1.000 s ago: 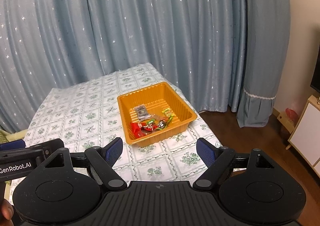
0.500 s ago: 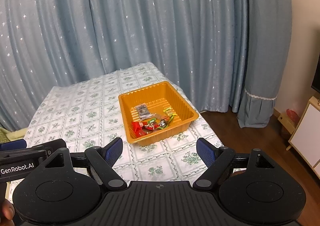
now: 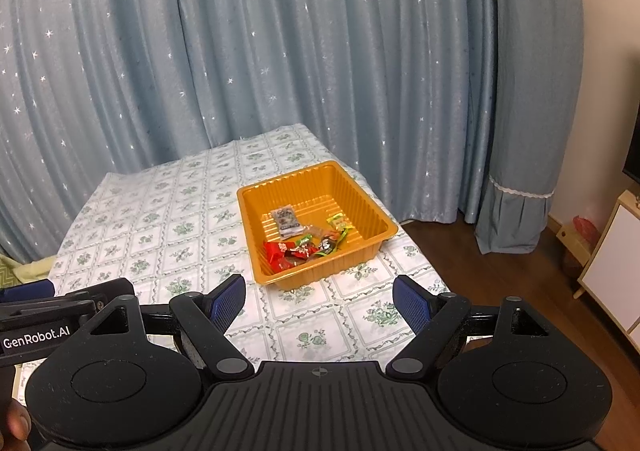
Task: Organize snacks
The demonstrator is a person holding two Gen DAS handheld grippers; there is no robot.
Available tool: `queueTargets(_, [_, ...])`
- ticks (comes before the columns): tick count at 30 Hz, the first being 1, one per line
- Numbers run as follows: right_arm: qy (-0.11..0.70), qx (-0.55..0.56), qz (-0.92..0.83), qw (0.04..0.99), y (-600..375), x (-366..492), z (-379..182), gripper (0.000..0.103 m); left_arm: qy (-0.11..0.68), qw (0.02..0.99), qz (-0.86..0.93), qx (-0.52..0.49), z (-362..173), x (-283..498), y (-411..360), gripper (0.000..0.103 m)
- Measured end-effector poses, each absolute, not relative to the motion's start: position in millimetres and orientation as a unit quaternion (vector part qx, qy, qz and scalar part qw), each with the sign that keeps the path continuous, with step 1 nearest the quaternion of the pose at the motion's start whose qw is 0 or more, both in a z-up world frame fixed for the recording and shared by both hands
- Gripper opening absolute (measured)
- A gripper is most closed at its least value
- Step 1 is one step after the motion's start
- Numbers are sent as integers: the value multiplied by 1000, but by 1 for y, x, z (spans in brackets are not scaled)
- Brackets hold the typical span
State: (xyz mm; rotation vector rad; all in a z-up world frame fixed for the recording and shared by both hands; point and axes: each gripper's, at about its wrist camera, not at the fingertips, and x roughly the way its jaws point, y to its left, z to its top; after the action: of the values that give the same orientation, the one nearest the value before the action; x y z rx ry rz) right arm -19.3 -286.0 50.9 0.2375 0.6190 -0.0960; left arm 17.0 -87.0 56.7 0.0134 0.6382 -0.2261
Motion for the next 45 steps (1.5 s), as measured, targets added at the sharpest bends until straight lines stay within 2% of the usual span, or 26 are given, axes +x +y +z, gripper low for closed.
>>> queueTargets(45, [305, 117, -48, 944, -285, -21, 48, 80, 314, 943, -115, 7, 52, 16, -88, 103])
